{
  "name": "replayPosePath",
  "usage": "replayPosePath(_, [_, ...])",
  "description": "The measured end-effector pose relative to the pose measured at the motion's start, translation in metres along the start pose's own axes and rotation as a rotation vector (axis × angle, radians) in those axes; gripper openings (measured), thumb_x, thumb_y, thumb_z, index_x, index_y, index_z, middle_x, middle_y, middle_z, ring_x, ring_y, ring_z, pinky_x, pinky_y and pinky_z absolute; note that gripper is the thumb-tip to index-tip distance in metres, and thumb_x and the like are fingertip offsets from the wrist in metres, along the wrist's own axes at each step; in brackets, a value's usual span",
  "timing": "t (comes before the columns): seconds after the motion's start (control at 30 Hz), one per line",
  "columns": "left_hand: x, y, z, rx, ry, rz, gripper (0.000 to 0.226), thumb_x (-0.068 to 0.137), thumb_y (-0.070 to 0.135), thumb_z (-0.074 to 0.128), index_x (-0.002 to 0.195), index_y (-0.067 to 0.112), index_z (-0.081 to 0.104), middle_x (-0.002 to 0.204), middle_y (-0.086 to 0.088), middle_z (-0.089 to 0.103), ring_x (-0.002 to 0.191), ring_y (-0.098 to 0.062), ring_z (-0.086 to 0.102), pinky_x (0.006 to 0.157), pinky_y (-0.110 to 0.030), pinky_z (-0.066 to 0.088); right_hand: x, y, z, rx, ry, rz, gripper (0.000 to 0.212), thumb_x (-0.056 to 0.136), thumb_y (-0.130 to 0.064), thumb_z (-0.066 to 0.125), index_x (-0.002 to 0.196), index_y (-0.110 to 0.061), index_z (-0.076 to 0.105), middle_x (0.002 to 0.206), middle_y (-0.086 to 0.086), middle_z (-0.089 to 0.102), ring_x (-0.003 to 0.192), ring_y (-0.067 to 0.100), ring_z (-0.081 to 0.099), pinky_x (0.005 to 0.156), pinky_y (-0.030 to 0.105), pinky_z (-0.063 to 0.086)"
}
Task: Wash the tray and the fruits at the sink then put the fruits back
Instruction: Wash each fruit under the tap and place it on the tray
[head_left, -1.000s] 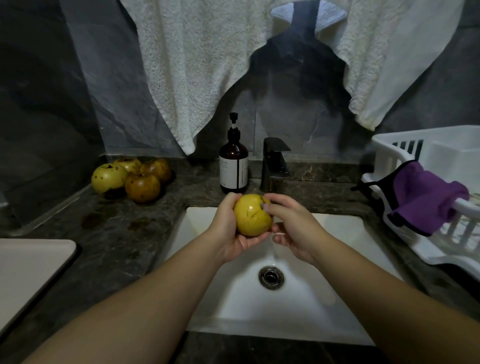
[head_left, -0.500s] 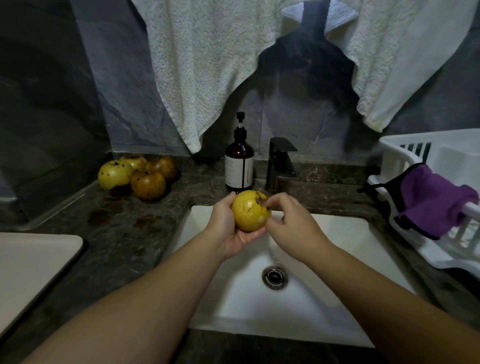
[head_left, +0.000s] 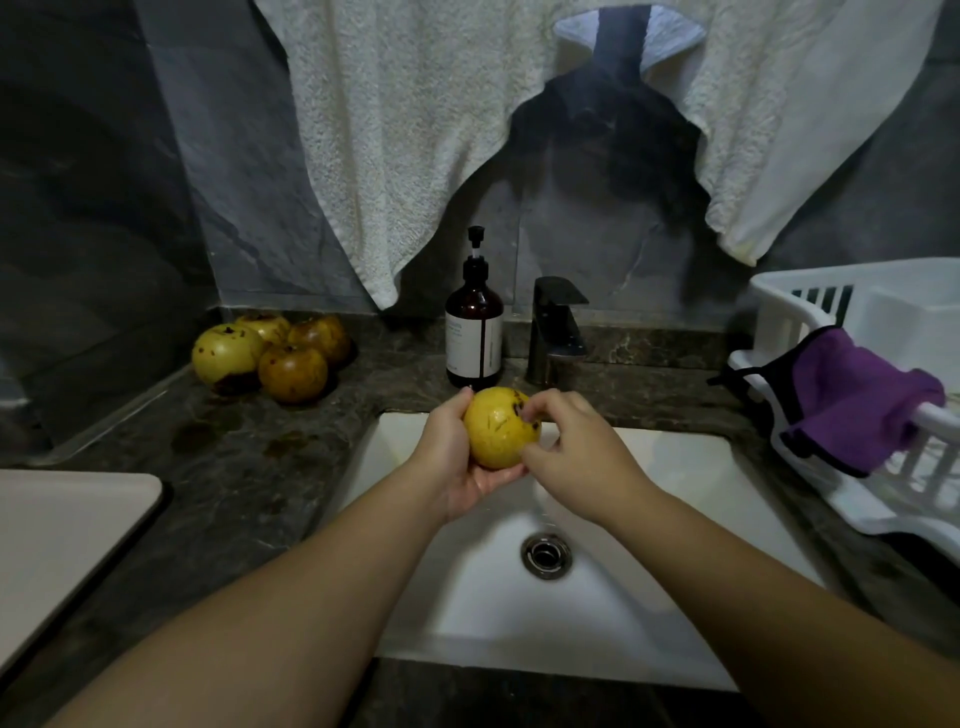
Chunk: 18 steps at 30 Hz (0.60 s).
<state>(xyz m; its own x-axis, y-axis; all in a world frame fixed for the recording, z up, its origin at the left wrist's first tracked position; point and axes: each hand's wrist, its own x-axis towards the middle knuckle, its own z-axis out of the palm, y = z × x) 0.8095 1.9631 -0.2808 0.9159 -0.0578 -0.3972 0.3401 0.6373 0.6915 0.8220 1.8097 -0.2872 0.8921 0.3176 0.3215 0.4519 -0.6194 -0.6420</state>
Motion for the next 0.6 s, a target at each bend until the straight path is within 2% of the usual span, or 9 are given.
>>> replayPosePath(0.1, [-0.003,-0.002,0.002,-0.023,-0.045,-0.016,0.053,0.105,0.053,0.048,0.123,0.005,0.063,0.095,-0.025,0.077,0.077,-0.037,0.078,0.056,-0.049,0.063,0.001,0.0,-0.003,0.014,0.013,0.031,0.034,0.085,-0.024,0.065,0.11,-0.042,0.053,0.123,-0.009,0.048,0.087,0.012,0.055,0.068,0.025,0.039])
replayPosePath(0.17, [-0.003,-0.001,0.003,-0.034,-0.059,-0.019,0.054,0.105,0.054,0.047,0.123,0.005,0.062,0.094,-0.025,0.077,0.077,-0.038,0.078,0.055,-0.048,0.063,0.001,-0.001,-0.003,0.011,0.002,0.043,0.035,0.084,-0.025,0.066,0.114,-0.039,0.053,0.124,-0.008,0.047,0.09,0.014,0.056,0.07,0.027,0.04])
replayPosePath(0.27, [-0.002,-0.002,0.004,-0.017,-0.07,-0.023,0.056,0.106,0.055,0.047,0.125,0.004,0.061,0.094,-0.025,0.077,0.078,-0.038,0.078,0.057,-0.049,0.064,0.003,-0.003,0.0,0.009,-0.016,0.086,0.032,0.083,-0.028,0.066,0.108,-0.033,0.047,0.121,-0.006,0.049,0.089,0.013,0.056,0.066,0.028,0.04])
replayPosePath(0.3, [-0.002,-0.003,0.005,-0.028,-0.072,-0.023,0.057,0.105,0.055,0.047,0.127,0.004,0.06,0.094,-0.026,0.077,0.077,-0.038,0.078,0.058,-0.05,0.064,0.002,-0.002,0.002,0.025,-0.021,0.102,0.036,0.084,-0.031,0.068,0.112,-0.033,0.046,0.123,-0.005,0.049,0.092,0.012,0.057,0.067,0.027,0.041])
replayPosePath(0.37, [0.0,-0.004,0.006,-0.046,-0.076,-0.022,0.062,0.105,0.057,0.046,0.133,0.004,0.059,0.097,-0.027,0.077,0.077,-0.038,0.078,0.062,-0.049,0.065,0.001,-0.002,0.006,0.043,-0.035,0.097,0.059,0.084,-0.038,0.073,0.134,-0.033,0.043,0.134,-0.006,0.044,0.103,0.011,0.058,0.078,0.026,0.047])
replayPosePath(0.43, [0.002,-0.004,0.005,-0.012,-0.079,-0.036,0.067,0.102,0.062,0.048,0.136,0.006,0.061,0.111,-0.025,0.075,0.083,-0.036,0.078,0.07,-0.046,0.066,0.002,-0.001,0.01,0.054,-0.029,0.095,0.084,0.079,-0.043,0.081,0.149,-0.03,0.037,0.142,-0.005,0.039,0.114,0.01,0.054,0.093,0.029,0.047])
replayPosePath(0.53, [0.0,-0.004,0.004,0.091,-0.118,-0.075,0.07,0.093,0.065,0.06,0.134,0.009,0.065,0.119,-0.02,0.075,0.094,-0.031,0.077,0.078,-0.043,0.064,0.007,-0.001,0.01,0.102,0.009,0.129,0.102,0.067,-0.049,0.089,0.152,-0.035,0.033,0.137,-0.008,0.034,0.113,0.008,0.045,0.09,0.028,0.042])
replayPosePath(0.6, [-0.001,-0.003,0.005,0.115,-0.146,-0.091,0.072,0.087,0.063,0.068,0.133,0.008,0.064,0.118,-0.02,0.075,0.099,-0.031,0.077,0.081,-0.044,0.064,0.01,0.002,0.006,0.208,-0.016,0.159,0.109,0.066,-0.052,0.089,0.155,-0.038,0.028,0.133,-0.013,0.033,0.115,0.009,0.048,0.089,0.028,0.044])
